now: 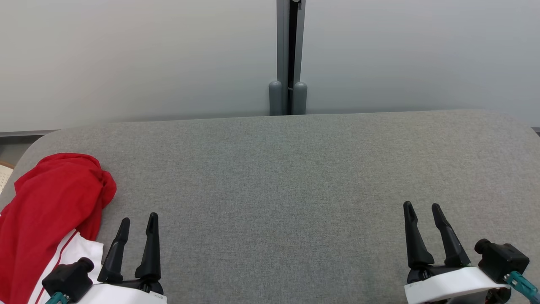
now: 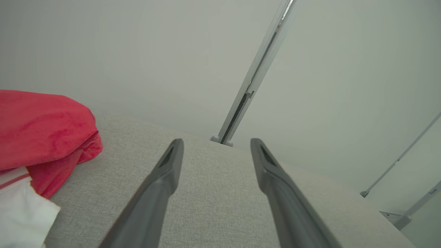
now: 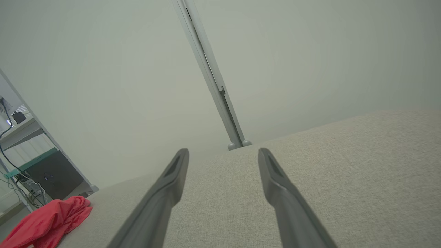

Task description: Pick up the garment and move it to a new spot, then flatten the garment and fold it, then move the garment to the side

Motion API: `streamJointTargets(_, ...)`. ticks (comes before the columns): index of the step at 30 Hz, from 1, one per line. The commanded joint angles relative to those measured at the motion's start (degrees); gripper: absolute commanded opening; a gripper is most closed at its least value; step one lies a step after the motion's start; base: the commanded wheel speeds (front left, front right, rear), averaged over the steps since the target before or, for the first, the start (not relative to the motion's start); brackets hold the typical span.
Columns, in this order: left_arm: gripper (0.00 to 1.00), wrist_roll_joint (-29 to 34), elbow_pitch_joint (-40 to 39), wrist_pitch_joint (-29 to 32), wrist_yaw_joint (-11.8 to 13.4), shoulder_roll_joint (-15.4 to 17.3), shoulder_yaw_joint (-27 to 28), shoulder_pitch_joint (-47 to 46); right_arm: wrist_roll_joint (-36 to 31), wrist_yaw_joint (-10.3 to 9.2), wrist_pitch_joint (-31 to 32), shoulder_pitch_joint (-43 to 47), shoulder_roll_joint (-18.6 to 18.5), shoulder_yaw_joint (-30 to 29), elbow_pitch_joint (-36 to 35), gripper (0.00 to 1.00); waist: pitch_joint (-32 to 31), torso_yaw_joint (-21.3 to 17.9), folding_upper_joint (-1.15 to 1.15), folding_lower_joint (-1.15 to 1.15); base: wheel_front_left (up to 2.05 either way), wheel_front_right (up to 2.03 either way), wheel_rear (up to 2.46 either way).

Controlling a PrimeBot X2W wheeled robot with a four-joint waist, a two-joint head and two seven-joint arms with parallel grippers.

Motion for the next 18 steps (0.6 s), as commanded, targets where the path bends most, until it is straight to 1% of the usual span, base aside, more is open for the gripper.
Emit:
streamJointTargets(1,1.0,1.1,-0.6,-0.5,-0.1,0.5,-0.3,0.1,-1.0,0.02,-0.7,-0.1,-0.3,0.0,-0.7,1.0,0.1,0.0,0.0,0.0,0.0,0.0,0.0)
streamJointTargets(5,1.0,1.9,-0.7,-0.8,-0.1,0.7,-0.7,0.4,-2.3,0.02,-1.1,0.0,-0.3,0.3,-0.8,1.0,0.0,0.1,0.0,0.0,0.0,0.0,0.0)
streamJointTargets(18,1.0,7.1,-0.1,-2.4,-0.1,1.5,-2.1,0.9,-7.6,0.01,-2.7,0.7,-0.4,1.3,-0.4,1.0,-0.4,0.4,0.0,0.0,0.0,0.0,0.0)
